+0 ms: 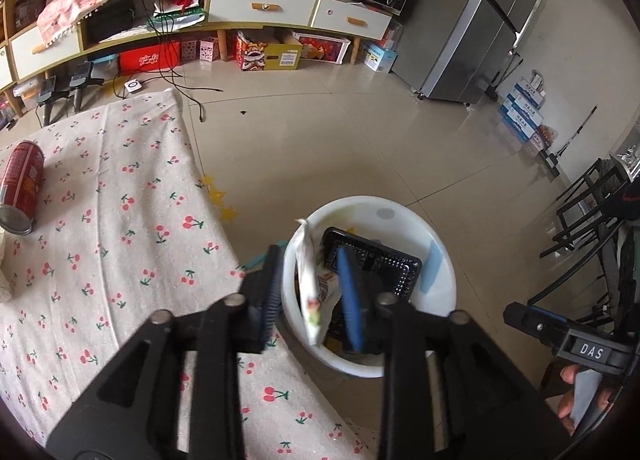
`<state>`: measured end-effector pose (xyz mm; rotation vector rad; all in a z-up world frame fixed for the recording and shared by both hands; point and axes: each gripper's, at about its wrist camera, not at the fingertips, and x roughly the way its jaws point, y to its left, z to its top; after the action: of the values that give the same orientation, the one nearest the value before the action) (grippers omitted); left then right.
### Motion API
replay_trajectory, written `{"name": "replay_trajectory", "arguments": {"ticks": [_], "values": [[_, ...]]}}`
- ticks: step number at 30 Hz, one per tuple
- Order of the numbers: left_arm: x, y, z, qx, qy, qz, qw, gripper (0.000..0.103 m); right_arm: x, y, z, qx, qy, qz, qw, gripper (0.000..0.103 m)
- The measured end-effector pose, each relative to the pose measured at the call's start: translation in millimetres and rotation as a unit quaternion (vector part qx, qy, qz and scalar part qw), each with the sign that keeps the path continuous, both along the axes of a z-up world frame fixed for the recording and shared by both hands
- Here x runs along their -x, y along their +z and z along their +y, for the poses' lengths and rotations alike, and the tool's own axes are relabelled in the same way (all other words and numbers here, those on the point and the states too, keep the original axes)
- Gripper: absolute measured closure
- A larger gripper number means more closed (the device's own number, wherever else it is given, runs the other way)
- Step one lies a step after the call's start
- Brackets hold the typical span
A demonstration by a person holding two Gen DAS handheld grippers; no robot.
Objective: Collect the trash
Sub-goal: 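Move the snack packet over the bucket with the left tool, then open the left tool to drop the snack packet into the bucket, then grasp the crumpled white tissue on the table with the left tool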
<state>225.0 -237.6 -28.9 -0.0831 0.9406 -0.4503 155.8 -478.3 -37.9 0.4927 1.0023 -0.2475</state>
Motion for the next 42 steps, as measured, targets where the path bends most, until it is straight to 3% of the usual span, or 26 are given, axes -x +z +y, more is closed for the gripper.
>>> {"name": "replay_trajectory", "arguments": {"ticks": [2,17,28,37,42], "values": [[2,2,3,-0.003,0.0,-0.005,1.0,0.05,0,2,2,0.001,0.002,-0.002,1.0,0.019],[8,4,49,-0.019,0.021,0.021,0.9994,0.023,-6,10,29,0.009,0.024,-0.007,1.0,0.019],[17,4,98,-0.067,0.052,0.022,0.9962,0.016,-22,17,69,0.017,0.054,-0.007,0.998,0.018],[17,-4,174,-0.106,0.095,0.016,0.9897,0.013,-37,17,104,0.029,0.087,-0.001,0.996,0.018],[7,-12,219,-0.105,0.125,0.026,0.9863,0.013,-46,16,123,0.033,0.101,0.005,0.994,0.017]]}}
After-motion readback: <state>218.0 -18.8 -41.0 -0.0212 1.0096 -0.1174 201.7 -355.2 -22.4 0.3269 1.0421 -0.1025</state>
